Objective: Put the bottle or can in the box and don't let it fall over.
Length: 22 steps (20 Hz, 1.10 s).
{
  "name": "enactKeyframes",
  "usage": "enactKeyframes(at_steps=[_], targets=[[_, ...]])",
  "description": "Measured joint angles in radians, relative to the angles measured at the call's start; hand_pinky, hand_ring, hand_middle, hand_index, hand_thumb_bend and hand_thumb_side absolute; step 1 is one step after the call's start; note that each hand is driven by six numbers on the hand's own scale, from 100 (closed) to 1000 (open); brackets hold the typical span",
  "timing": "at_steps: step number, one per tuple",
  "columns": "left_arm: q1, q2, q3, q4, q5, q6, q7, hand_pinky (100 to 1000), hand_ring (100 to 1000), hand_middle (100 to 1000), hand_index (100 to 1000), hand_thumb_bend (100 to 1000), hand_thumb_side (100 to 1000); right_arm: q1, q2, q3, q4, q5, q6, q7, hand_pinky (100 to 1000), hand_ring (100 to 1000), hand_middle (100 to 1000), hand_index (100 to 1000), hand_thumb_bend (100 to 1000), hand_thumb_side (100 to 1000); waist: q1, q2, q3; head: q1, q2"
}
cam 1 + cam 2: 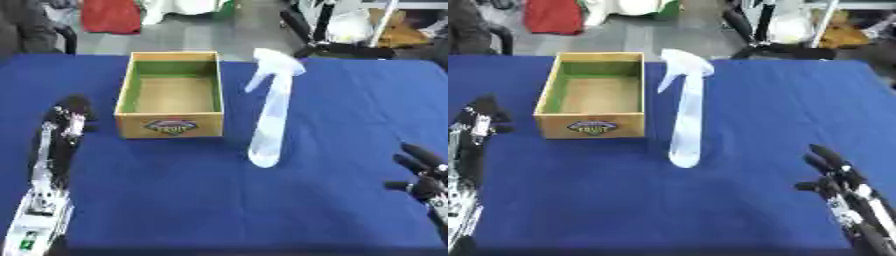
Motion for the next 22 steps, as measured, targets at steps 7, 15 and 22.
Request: enactKeyframes(at_steps=[7,15,22], targets=[[0.006,0.0,-0.002,0.0,0.0,0.002,-0.003,607,638,571,835,474,722,-0.152,-0.212,0.012,-0.032,-0.043,-0.077,-0.011,746,1000,1000,968,100,436,-0.004,-0.003,0.014,0.0,0.001],[0.006,0.0,-0.012,0.0,0.0,0.001,-0.011,607,638,570,835,474,723,-0.35,-0.398,0.063,0.048,-0.075,-0.15,-0.002,758,1000,1000,974,100,380,-0.006,-0.003,0.037,-0.022,0.0],[0.004,0.0,-0.019,0.0,0.0,0.001,-0.02,606,638,570,835,476,722,-0.523,-0.484,0.119,0.186,-0.075,-0.205,0.094,793,1000,1000,999,100,406,-0.006,0.003,0.081,-0.059,-0.011]])
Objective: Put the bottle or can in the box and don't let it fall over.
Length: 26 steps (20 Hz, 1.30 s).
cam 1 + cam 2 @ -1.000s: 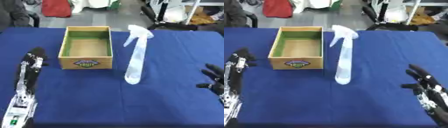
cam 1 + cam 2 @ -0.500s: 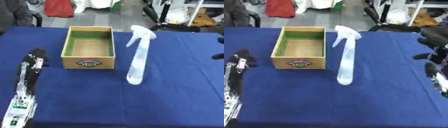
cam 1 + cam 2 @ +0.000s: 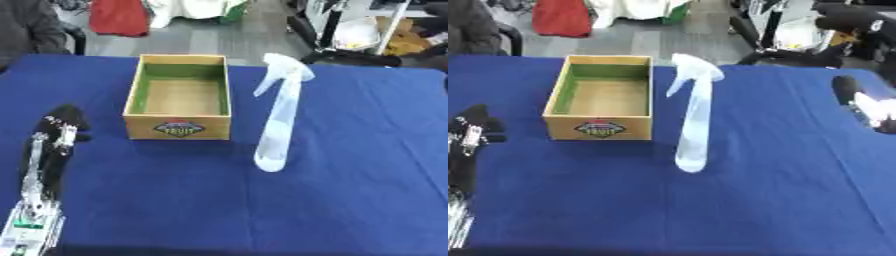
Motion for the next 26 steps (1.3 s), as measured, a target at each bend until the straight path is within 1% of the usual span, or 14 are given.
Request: enactKeyframes(at_steps=[1,6,11,18,26], targets=[[0.0,0.0,-0.001,0.0,0.0,0.0,-0.001,606,638,570,835,477,723,-0.021,-0.002,0.007,0.021,0.002,-0.005,0.017,803,1000,1000,1000,100,437,0.0,0.001,0.006,-0.004,-0.001],[-0.009,0.0,-0.009,0.0,0.0,0.0,-0.009,607,638,569,835,478,722,-0.111,0.002,0.034,0.149,0.024,-0.029,0.111,815,1000,1000,1000,100,482,0.001,0.007,0.038,-0.016,-0.006],[-0.017,0.0,-0.013,0.0,0.0,0.0,-0.015,607,638,569,835,479,722,-0.172,0.045,0.042,0.28,0.063,-0.041,0.162,819,1000,1000,1000,100,547,0.003,0.015,0.067,-0.032,-0.007],[-0.025,0.0,-0.024,0.0,0.0,0.002,-0.028,608,639,569,835,480,723,-0.232,0.116,0.042,0.425,0.15,-0.055,0.177,839,1000,1000,1000,100,606,0.002,0.025,0.099,-0.069,-0.017],[-0.027,0.0,-0.03,0.0,0.0,0.003,-0.037,608,639,569,835,483,723,-0.27,0.176,0.043,0.521,0.25,-0.067,0.172,860,1000,1000,1000,100,651,-0.001,0.028,0.113,-0.128,-0.041]])
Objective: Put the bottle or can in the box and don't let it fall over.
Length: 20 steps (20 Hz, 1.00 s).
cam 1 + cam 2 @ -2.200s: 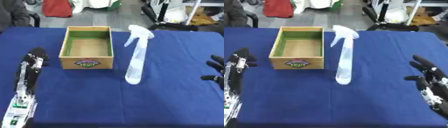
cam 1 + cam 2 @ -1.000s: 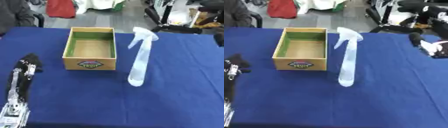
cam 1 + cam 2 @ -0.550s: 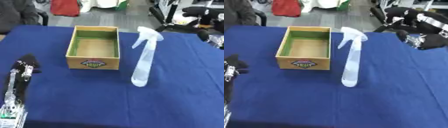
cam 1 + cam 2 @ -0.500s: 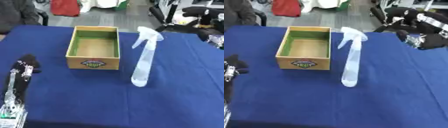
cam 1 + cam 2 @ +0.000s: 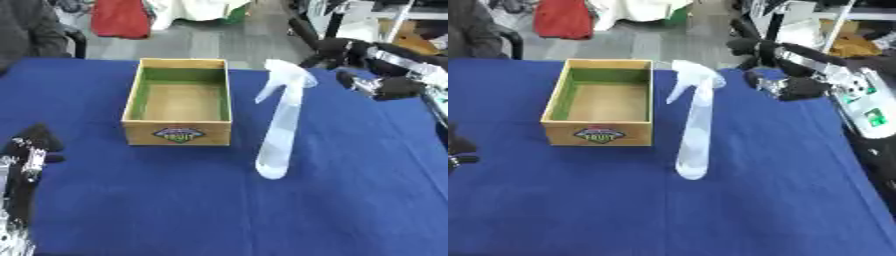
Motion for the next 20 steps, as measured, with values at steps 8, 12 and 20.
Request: enactKeyframes(at_steps=[8,12,20], targets=[[-0.003,0.0,-0.006,0.0,0.0,0.0,-0.007,608,640,569,835,484,724,-0.026,0.053,0.011,0.058,0.103,-0.007,-0.007,865,1000,1000,1000,100,700,0.0,0.003,0.017,-0.061,-0.03],[-0.004,-0.004,-0.006,0.0,0.0,0.0,-0.009,608,640,569,835,485,724,-0.029,0.071,0.013,0.08,0.146,-0.012,-0.012,873,1000,1000,1000,100,731,0.0,0.003,0.019,-0.082,-0.042],[-0.006,-0.008,-0.007,0.0,0.0,0.001,-0.01,608,641,568,835,487,723,-0.042,0.102,0.018,0.106,0.203,-0.027,-0.027,879,1000,1000,1000,100,741,0.0,0.004,0.027,-0.093,-0.045]])
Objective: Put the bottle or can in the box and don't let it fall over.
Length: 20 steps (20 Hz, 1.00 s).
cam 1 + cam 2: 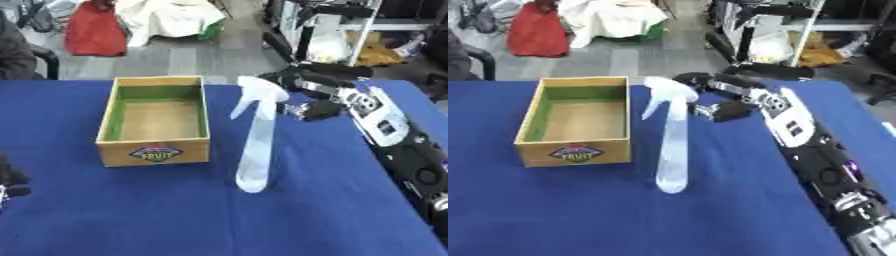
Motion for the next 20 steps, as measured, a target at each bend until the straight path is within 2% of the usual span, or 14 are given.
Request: enactKeyframes(at_steps=[20], targets=[[-0.001,0.0,-0.004,0.0,0.0,0.0,-0.003,609,642,568,835,492,722,-0.019,0.011,0.016,-0.022,0.004,0.002,0.002,878,1000,1000,1000,100,719,0.002,-0.001,0.002,-0.012,0.002]])
